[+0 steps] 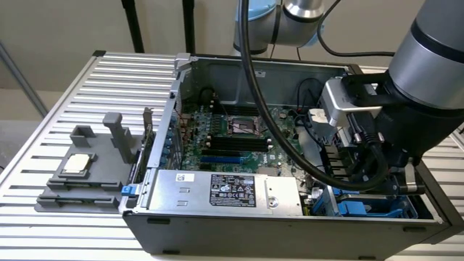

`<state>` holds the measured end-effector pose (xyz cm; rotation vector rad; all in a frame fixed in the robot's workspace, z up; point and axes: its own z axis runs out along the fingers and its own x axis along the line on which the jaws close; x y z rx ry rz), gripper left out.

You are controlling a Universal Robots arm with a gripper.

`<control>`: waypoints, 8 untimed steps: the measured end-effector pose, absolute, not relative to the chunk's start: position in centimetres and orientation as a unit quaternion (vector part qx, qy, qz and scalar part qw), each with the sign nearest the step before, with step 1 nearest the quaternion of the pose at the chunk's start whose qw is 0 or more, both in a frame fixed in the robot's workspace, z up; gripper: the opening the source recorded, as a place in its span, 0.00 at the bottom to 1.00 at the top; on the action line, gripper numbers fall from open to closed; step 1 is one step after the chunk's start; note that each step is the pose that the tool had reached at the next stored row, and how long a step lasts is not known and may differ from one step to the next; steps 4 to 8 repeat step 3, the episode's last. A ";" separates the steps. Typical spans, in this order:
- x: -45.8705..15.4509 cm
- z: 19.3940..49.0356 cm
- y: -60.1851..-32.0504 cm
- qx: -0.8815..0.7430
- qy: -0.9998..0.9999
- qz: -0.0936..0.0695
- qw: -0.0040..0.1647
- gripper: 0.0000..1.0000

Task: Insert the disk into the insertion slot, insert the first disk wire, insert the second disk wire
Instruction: 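Insert the second disk wire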

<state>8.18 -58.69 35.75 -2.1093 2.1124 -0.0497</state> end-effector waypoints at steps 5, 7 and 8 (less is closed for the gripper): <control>8.2 35.8 -58.7 -0.705 0.705 -0.017 0.078 0.25; 8.2 35.8 -58.7 -0.705 0.705 -0.017 0.078 0.25; 8.2 35.8 -58.7 -0.705 0.705 -0.017 0.078 0.25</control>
